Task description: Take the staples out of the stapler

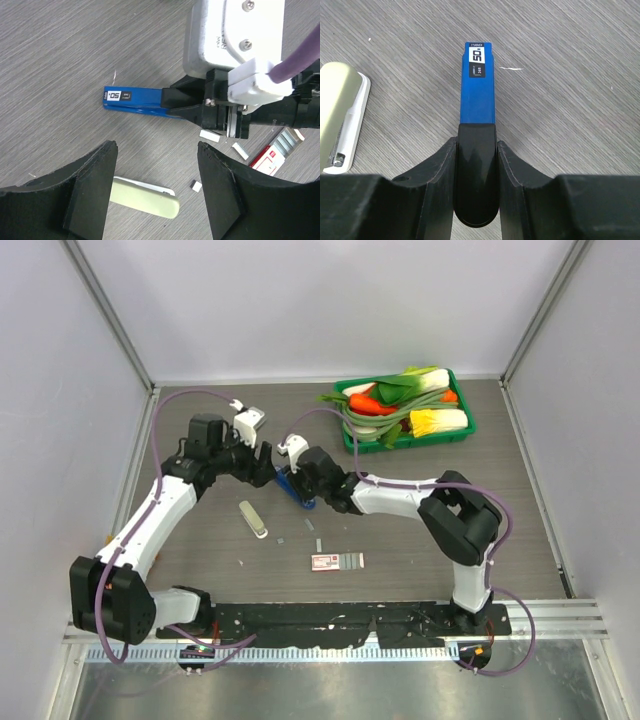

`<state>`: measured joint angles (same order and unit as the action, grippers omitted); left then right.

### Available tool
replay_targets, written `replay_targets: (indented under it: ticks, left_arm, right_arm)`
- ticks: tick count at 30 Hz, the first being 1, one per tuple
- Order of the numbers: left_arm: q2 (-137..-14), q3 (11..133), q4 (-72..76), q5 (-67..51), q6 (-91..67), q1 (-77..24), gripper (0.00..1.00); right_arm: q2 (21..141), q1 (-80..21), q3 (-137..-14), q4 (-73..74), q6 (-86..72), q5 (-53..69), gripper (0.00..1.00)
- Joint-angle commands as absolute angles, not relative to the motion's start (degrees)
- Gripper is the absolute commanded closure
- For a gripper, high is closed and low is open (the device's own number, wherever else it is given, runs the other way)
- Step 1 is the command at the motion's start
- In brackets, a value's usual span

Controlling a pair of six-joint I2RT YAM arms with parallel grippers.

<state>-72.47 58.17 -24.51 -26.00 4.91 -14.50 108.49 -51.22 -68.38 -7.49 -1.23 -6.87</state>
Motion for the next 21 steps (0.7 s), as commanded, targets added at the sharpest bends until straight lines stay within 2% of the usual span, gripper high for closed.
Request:
replay_targets:
  ticks: [1, 2, 4, 5, 7, 15, 21]
  left_arm:
    - [-71.3, 57.7, -25.0, -26.5, 5.5, -14.4, 0.3]
    - [-71.3, 57.7, -24.9, -26.5, 5.6, -14.4, 0.3]
    - [-71.1, 57.4, -24.9, -26.5, 5.7, -14.4, 0.3]
    - [-71.1, 57.3, -24.6, -26.4, 5.6, -14.4, 0.3]
    - [-71.1, 57.1, -24.5, -26.1, 5.5, -14.4, 0.29]
    - [-70.8, 56.9, -24.2, -25.4, 5.8, -14.4, 0.29]
    - [-71.3, 56.8, -23.7, -25.1, 5.3, -14.4, 0.29]
  right_arm:
    - [107.8, -51.4, -71.5, -10.6, 1.3, -6.0, 0.72]
    - [107.5, -51.4, -71.1, -10.5, 1.3, -6.1, 0.58]
    - [105.9, -51.4, -69.8, -10.5, 1.3, -6.9, 0.47]
    - [105.3, -51.3, -69.2, -10.5, 1.2, -8.0, 0.33]
    - [103.5, -51.4, -67.3, -10.5, 0.8, -8.8, 0.28]
    - [90.5, -52.0, -59.9, -5.4, -8.9, -15.2, 0.26]
    - [85.6, -59.4, -53.3, 3.3, -18.7, -24.5, 0.28]
